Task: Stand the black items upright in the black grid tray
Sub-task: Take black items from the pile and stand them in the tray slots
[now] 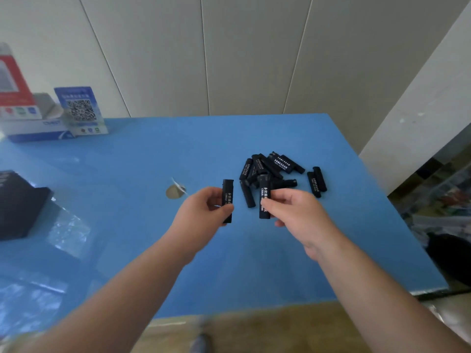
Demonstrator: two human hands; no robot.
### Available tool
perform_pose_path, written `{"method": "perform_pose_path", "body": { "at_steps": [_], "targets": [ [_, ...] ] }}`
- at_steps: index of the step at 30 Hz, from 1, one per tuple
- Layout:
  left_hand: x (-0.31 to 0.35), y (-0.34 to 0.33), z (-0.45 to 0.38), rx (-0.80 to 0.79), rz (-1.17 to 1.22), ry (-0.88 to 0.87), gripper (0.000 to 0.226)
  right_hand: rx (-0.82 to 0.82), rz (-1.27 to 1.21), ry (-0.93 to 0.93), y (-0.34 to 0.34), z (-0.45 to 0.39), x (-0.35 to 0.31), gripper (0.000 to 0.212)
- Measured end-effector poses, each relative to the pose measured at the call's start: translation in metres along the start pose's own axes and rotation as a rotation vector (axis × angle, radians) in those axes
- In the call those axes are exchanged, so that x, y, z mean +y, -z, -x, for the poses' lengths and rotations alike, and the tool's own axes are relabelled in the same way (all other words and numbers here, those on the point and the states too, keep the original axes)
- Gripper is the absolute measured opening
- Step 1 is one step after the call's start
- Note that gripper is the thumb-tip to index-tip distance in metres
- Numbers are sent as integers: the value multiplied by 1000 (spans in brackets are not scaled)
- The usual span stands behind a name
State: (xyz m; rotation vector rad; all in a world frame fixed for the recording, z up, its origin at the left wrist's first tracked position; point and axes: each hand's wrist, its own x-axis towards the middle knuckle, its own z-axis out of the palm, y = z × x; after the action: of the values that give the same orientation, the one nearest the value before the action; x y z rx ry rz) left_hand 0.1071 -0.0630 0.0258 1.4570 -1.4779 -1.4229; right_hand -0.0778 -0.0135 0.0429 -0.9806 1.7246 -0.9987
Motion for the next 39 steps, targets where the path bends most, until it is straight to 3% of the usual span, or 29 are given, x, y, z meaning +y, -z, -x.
{"method": "perform_pose_path", "body": {
  "at_steps": [4, 9, 22, 28, 39],
  "targets": [
    [-1, -4, 28, 105, 144, 38, 13, -110, -93, 38, 11, 6, 8, 5],
    [-12, 11, 73, 295, 308, 49, 10, -380, -165, 82, -5, 13, 5, 10],
    [-71, 126, 198, 740, 291, 98, 14, -782, -2, 169, -160, 75, -16, 14],
    [-105, 196, 238, 790, 351, 130, 15, -813, -17, 167, -247, 115, -24, 17],
    [-146, 332, 248, 636, 275, 98, 15, -661, 27, 222, -374, 150, -51, 12]
  ]
}}
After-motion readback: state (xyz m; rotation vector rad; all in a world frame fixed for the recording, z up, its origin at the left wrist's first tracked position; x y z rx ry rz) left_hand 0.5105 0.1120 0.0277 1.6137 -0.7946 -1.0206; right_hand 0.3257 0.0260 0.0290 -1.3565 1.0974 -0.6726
